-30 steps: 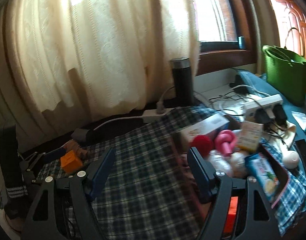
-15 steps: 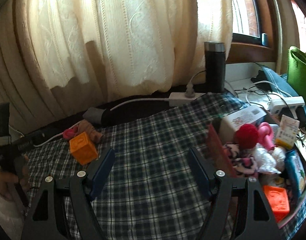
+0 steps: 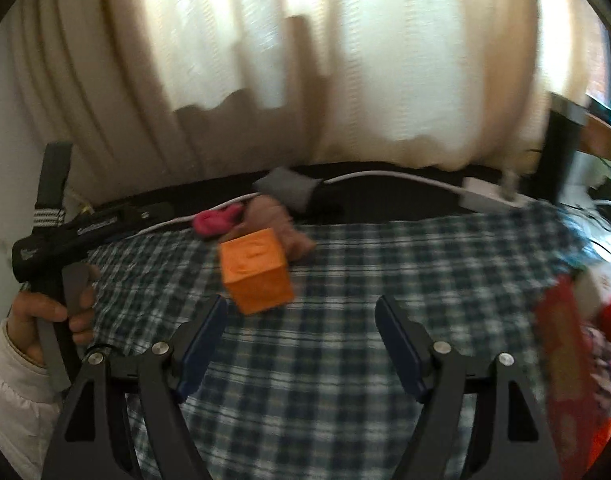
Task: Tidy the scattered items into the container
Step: 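Grasp the orange rubber cube with the right tool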
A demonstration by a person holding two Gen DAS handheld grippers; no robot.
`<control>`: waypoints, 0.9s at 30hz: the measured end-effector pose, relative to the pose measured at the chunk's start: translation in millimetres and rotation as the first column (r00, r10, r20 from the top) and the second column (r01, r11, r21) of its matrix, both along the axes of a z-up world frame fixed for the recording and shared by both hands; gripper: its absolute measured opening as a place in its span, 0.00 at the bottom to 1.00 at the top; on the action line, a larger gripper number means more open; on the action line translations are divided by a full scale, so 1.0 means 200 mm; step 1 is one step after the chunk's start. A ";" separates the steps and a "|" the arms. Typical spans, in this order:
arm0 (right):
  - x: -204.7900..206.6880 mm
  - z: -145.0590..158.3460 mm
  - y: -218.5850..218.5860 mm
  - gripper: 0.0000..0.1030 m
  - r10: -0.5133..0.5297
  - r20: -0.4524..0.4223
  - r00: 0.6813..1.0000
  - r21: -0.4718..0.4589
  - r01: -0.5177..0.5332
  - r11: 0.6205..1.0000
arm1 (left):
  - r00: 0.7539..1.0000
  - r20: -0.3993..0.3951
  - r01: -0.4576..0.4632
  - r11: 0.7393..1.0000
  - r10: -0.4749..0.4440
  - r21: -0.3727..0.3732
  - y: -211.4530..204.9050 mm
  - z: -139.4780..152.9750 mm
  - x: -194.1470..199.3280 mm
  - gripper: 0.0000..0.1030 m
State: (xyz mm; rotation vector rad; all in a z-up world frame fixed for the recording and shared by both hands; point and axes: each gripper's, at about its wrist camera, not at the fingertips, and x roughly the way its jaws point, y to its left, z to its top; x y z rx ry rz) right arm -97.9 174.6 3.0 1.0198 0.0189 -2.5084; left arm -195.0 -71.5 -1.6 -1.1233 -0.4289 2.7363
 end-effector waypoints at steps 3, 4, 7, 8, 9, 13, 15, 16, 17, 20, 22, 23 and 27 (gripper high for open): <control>-0.07 -0.06 -0.12 0.77 0.038 0.013 0.999 0.037 -0.038 0.999 | 1.000 0.006 -0.003 1.000 0.003 0.019 -0.02 0.00 -0.01 0.89; -0.10 -0.08 -0.15 0.77 0.042 0.015 0.999 0.048 -0.043 0.998 | 1.000 0.008 -0.005 1.000 0.004 0.021 -0.02 0.00 -0.01 0.89; -0.18 -0.13 -0.21 0.77 0.049 0.028 0.998 0.068 -0.051 0.996 | 1.000 0.016 -0.012 1.000 0.012 0.027 -0.04 -0.01 -0.02 0.89; -0.21 -0.15 -0.23 0.77 0.052 0.036 0.998 0.073 -0.054 0.996 | 1.000 0.020 -0.017 0.999 0.016 0.031 -0.04 -0.01 -0.02 0.89; -0.24 -0.17 -0.24 0.77 0.052 0.044 0.998 0.080 -0.055 0.995 | 0.999 0.024 -0.023 0.999 0.022 0.035 -0.05 -0.02 -0.03 0.89; -0.32 -0.24 -0.28 0.77 0.045 0.080 0.996 0.087 -0.052 0.995 | 0.998 0.045 -0.044 0.998 0.042 0.049 -0.08 -0.04 -0.04 0.89; -0.35 -0.28 -0.28 0.77 0.042 0.101 0.994 0.076 -0.050 0.996 | 0.998 0.050 -0.046 0.998 0.043 0.050 -0.07 -0.05 -0.05 0.89; -0.35 -0.29 -0.28 0.77 0.041 0.106 0.994 0.072 -0.049 0.996 | 0.998 0.052 -0.046 0.998 0.043 0.049 -0.07 -0.06 -0.05 0.89; -0.35 -0.29 -0.28 0.77 0.042 0.110 0.993 0.069 -0.050 0.996 | 0.998 0.053 -0.045 0.998 0.043 0.047 -0.07 -0.06 -0.05 0.89; -0.34 -0.29 -0.27 0.60 0.063 0.120 0.991 0.044 -0.069 0.997 | 0.998 0.057 -0.040 0.998 0.038 0.040 -0.06 -0.07 -0.05 0.89; -0.33 -0.28 -0.28 0.57 0.047 0.115 0.992 0.066 -0.055 0.996 | 0.998 0.060 -0.036 0.999 0.033 0.035 -0.06 -0.08 -0.05 0.89; -0.32 -0.28 -0.27 0.57 0.038 0.111 0.993 0.077 -0.046 0.996 | 0.998 0.061 -0.033 0.999 0.031 0.033 -0.05 -0.08 -0.05 0.89; -0.25 -0.24 -0.19 0.56 -0.005 0.096 0.995 0.070 -0.001 0.998 | 0.998 0.063 -0.032 0.999 0.030 0.035 -0.06 -0.09 -0.06 0.89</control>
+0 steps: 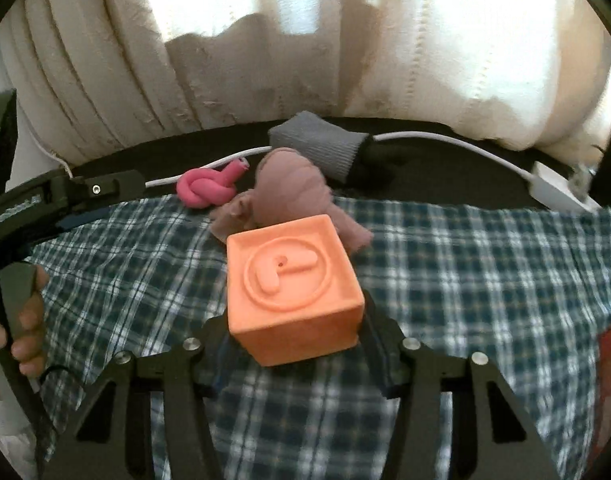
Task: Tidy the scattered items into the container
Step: 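Grasp the orange rubber cube with the right tool, then grasp the pink foam knot with the left tool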
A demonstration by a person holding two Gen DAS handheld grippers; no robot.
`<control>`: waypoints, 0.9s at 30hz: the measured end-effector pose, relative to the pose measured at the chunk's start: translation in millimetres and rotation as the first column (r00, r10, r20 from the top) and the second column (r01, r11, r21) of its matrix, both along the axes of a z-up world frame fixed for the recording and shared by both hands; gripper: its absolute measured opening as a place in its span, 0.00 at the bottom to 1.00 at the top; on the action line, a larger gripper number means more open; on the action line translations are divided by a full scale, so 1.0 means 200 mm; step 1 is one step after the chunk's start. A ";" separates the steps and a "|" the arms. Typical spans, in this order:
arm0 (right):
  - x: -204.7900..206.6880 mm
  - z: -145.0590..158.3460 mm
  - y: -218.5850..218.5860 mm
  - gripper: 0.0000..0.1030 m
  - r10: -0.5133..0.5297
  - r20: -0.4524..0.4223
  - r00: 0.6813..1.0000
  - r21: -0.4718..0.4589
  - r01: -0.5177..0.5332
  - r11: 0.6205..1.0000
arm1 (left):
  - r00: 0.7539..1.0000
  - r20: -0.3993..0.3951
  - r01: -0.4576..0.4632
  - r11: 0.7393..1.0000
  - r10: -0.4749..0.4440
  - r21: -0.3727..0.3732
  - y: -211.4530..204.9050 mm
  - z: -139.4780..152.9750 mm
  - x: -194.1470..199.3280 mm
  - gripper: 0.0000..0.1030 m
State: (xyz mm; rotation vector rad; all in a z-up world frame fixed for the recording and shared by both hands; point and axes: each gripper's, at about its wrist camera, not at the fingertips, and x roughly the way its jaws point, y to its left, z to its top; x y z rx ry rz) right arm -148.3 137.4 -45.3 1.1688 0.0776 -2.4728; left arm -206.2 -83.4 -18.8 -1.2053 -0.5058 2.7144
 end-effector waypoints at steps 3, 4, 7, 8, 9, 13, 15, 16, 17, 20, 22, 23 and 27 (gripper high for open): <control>0.08 0.06 0.11 0.56 -0.052 -0.033 0.998 -0.005 0.052 0.999 | 1.000 0.003 -0.001 1.000 0.001 0.000 0.00 -0.01 0.00 0.89; 0.11 0.07 0.14 0.56 -0.072 -0.045 0.996 -0.004 0.072 0.997 | 1.000 0.006 0.001 1.000 -0.001 0.001 0.00 -0.01 0.00 0.89; 0.17 0.10 0.25 0.56 -0.134 -0.072 0.988 -0.017 0.133 0.991 | 1.000 0.024 0.011 1.000 -0.012 0.028 -0.01 -0.03 -0.02 0.89; 0.20 0.11 0.30 0.56 -0.157 -0.082 0.984 -0.024 0.156 0.987 | 0.999 0.032 0.014 0.999 -0.016 0.046 -0.01 -0.04 -0.02 0.89; 0.23 0.12 0.34 0.56 -0.186 -0.097 0.978 -0.032 0.184 0.982 | 0.999 0.040 0.014 0.998 -0.016 0.061 -0.01 -0.04 -0.02 0.89; 0.24 0.11 0.42 0.56 -0.249 -0.123 0.961 -0.077 0.241 0.967 | 0.999 0.036 0.003 0.998 -0.005 0.059 0.00 -0.03 -0.02 0.89; 0.24 0.10 0.44 0.56 -0.260 -0.124 0.958 -0.089 0.250 0.964 | 1.000 0.016 0.011 1.000 -0.011 -0.002 0.04 0.00 -0.02 0.89; 0.24 0.09 0.44 0.56 -0.259 -0.118 0.959 -0.096 0.248 0.964 | 1.000 0.006 0.019 0.999 -0.019 -0.039 0.07 0.01 -0.03 0.89; 0.23 0.08 0.44 0.56 -0.255 -0.109 0.961 -0.102 0.245 0.964 | 1.000 -0.001 0.028 0.997 -0.028 -0.066 0.10 0.03 -0.04 0.89; 0.21 0.07 0.45 0.56 -0.248 -0.092 0.964 -0.118 0.237 0.964 | 0.997 -0.007 0.071 0.990 -0.072 -0.126 0.19 0.06 -0.11 0.89; 0.21 0.07 0.46 0.56 -0.250 -0.090 0.964 -0.129 0.237 0.963 | 0.995 0.008 0.104 0.985 -0.104 -0.141 0.24 0.05 -0.16 0.89; 0.21 0.07 0.47 0.56 -0.253 -0.089 0.963 -0.137 0.240 0.961 | 0.993 0.021 0.115 0.982 -0.113 -0.147 0.27 0.04 -0.19 0.89; 0.22 0.07 0.49 0.56 -0.254 -0.077 0.964 -0.159 0.240 0.958 | 0.991 0.070 0.122 0.979 -0.112 -0.165 0.32 -0.02 -0.29 0.89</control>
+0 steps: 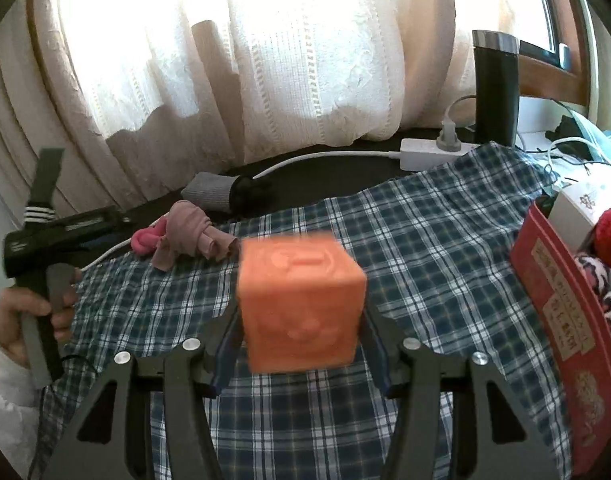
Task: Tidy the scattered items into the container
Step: 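Grasp the pink foam knot with the left tool, then carry the orange cube toward the tin with the right tool while the left tool holds the knot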
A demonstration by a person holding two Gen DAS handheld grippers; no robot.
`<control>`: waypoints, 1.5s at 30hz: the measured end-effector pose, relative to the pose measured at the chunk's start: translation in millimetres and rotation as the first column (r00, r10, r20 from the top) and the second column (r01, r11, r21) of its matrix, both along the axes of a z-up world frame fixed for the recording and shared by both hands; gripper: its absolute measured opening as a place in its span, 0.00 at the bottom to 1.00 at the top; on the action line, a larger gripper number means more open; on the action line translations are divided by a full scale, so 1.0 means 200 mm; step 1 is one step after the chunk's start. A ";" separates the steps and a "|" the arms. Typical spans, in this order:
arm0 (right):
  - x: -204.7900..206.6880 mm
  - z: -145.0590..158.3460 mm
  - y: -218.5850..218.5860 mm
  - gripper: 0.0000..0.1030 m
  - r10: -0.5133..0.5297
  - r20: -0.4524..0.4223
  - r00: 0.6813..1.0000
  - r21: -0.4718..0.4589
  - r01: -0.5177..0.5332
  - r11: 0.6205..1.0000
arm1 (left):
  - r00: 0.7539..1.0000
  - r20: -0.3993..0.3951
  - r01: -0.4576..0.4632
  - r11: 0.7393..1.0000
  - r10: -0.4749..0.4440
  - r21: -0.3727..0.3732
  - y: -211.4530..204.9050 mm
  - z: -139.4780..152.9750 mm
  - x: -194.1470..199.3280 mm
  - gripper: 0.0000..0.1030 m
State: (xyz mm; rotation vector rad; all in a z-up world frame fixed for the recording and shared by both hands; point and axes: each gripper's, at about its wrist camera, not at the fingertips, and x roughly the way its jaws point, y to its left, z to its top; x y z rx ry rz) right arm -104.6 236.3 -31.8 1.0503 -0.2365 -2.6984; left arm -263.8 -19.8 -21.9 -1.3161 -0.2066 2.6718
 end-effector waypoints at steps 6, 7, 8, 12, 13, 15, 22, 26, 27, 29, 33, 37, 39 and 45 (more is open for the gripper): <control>0.00 0.00 -0.02 0.56 0.015 -0.006 1.000 0.013 -0.015 1.000 | 0.999 0.033 -0.037 0.999 0.036 0.012 0.00 -0.06 -0.07 0.89; 0.00 0.00 -0.01 0.56 0.015 -0.006 1.000 0.011 -0.015 1.000 | 0.998 0.039 -0.042 0.999 0.041 0.022 -0.01 -0.07 -0.07 0.89; 0.00 0.00 -0.01 0.56 0.015 -0.004 1.000 0.009 -0.015 1.000 | 0.998 0.045 -0.047 0.998 0.045 0.032 -0.02 -0.08 -0.08 0.89; 0.00 0.00 -0.01 0.57 0.014 0.004 1.000 0.000 -0.014 1.000 | 0.995 0.082 -0.059 0.997 0.056 0.039 -0.02 -0.12 -0.09 0.85; 0.00 0.00 0.00 0.58 0.015 0.007 1.000 -0.002 -0.015 1.000 | 0.995 0.083 -0.058 0.998 0.055 0.033 -0.02 -0.13 -0.09 0.78; 0.00 -0.01 -0.01 0.61 0.012 0.010 1.000 0.004 -0.012 1.000 | 0.995 0.079 -0.064 0.998 0.062 0.019 -0.03 -0.13 -0.08 0.67; -0.01 -0.01 0.01 0.67 -0.006 0.020 1.000 0.004 0.006 1.000 | 0.994 0.053 -0.095 0.994 0.092 0.061 -0.07 -0.10 -0.06 0.61; -0.01 -0.01 0.01 0.72 -0.007 0.023 1.000 0.015 0.007 1.000 | 0.995 0.009 -0.101 0.991 0.101 0.088 -0.09 -0.02 0.00 0.61; -0.01 -0.01 0.01 0.74 -0.011 0.022 1.000 0.019 0.011 1.000 | 0.995 -0.002 -0.100 0.991 0.101 0.092 -0.09 0.00 0.02 0.61; -0.02 -0.02 0.02 0.76 -0.016 0.024 1.000 0.016 0.016 1.000 | 0.995 -0.022 -0.095 0.990 0.098 0.102 -0.09 0.04 0.07 0.61; -0.03 -0.03 0.02 0.78 -0.017 0.031 0.999 0.015 0.017 1.000 | 0.996 -0.041 -0.077 0.987 0.083 0.140 -0.06 0.11 0.18 0.61; -0.04 -0.04 0.02 0.79 -0.001 0.047 0.999 -0.007 0.001 1.000 | 0.997 -0.063 -0.032 0.986 0.043 0.163 -0.01 0.15 0.28 0.61; -0.05 -0.04 0.02 0.79 0.014 0.054 0.998 -0.041 -0.012 0.999 | 0.997 -0.072 -0.007 0.984 0.020 0.179 0.02 0.18 0.34 0.61; -0.03 -0.02 0.00 0.80 0.060 0.026 0.998 -0.091 -0.058 0.994 | 0.996 -0.083 0.044 0.978 -0.028 0.205 0.11 0.21 0.46 0.61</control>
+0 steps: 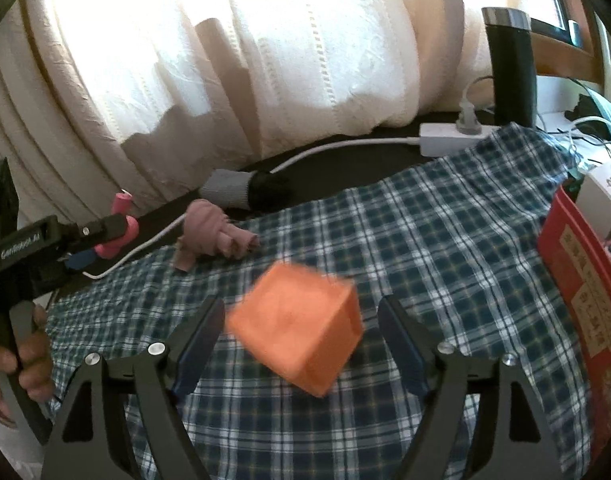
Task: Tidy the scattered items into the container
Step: 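Carry the orange cube toward the tin with the right tool while the left tool holds the knot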
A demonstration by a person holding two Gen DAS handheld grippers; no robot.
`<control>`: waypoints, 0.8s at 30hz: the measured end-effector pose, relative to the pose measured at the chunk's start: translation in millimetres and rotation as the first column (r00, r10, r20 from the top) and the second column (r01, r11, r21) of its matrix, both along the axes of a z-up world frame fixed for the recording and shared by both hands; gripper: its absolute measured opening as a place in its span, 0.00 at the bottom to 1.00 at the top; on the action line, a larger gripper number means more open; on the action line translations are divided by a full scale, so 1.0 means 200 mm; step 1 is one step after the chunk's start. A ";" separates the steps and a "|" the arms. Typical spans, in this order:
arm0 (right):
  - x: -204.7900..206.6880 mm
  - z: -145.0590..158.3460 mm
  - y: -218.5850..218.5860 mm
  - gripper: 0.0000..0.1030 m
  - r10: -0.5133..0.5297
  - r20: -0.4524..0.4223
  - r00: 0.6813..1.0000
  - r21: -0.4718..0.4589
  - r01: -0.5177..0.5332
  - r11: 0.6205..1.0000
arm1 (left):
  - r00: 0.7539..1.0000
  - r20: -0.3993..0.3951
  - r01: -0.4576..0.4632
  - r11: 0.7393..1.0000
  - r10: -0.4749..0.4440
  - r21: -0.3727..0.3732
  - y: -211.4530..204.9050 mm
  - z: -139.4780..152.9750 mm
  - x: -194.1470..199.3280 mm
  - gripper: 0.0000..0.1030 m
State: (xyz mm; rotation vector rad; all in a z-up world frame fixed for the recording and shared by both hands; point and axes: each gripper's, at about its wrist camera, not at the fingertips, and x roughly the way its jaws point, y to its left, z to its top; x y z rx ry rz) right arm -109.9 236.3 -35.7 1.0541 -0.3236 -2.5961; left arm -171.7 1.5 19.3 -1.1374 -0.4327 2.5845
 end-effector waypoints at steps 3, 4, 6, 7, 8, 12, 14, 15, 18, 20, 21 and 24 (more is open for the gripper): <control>-0.01 -0.02 -0.02 0.82 0.010 0.016 1.000 -0.001 -0.010 1.000 | 1.000 -0.004 0.004 1.000 -0.004 -0.001 0.04 -0.01 0.04 0.61; -0.01 -0.03 -0.02 0.82 0.014 0.030 0.999 -0.001 -0.014 1.000 | 1.000 -0.006 0.005 1.000 -0.005 -0.009 0.05 -0.02 0.04 0.61; -0.02 -0.05 -0.03 0.83 0.020 0.045 0.999 -0.002 -0.019 1.000 | 1.000 -0.011 0.008 0.999 -0.009 -0.034 0.08 -0.03 0.05 0.61; -0.02 -0.05 -0.04 0.83 0.019 0.044 0.999 -0.003 -0.019 1.000 | 1.000 -0.012 0.010 0.999 -0.010 -0.039 0.09 -0.04 0.05 0.61; -0.02 -0.05 -0.05 0.84 0.018 0.038 0.999 0.005 -0.019 1.000 | 1.000 -0.010 0.011 0.999 -0.012 -0.040 0.09 -0.05 0.05 0.61; -0.01 -0.05 -0.10 0.91 0.023 0.005 1.000 0.071 -0.023 0.997 | 1.000 0.006 0.014 0.999 -0.013 -0.044 0.09 -0.09 0.04 0.61; 0.00 -0.04 -0.14 0.94 0.041 -0.016 0.999 0.120 -0.038 0.992 | 1.000 0.012 0.010 0.999 -0.010 -0.046 0.09 -0.10 0.04 0.61; 0.01 -0.04 -0.17 0.94 0.060 -0.023 0.998 0.153 -0.055 0.987 | 1.000 0.014 0.007 0.999 -0.007 -0.043 0.08 -0.10 0.04 0.61; 0.04 -0.04 -0.29 0.97 0.125 -0.043 0.991 0.263 -0.109 0.959 | 1.000 0.014 -0.002 0.999 0.003 -0.032 0.06 -0.10 0.04 0.61; 0.06 -0.04 -0.33 0.97 0.144 -0.053 0.988 0.307 -0.121 0.944 | 1.000 0.014 -0.005 1.000 0.006 -0.028 0.05 -0.10 0.04 0.61; 0.06 -0.04 -0.33 0.97 0.141 -0.055 0.988 0.310 -0.118 0.944 | 1.000 0.014 -0.004 1.000 0.004 -0.029 0.05 -0.10 0.04 0.61; 0.02 -0.05 -0.26 0.93 0.082 -0.021 0.996 0.268 -0.073 0.961 | 1.000 0.017 0.003 0.999 -0.003 -0.034 0.07 -0.10 0.05 0.61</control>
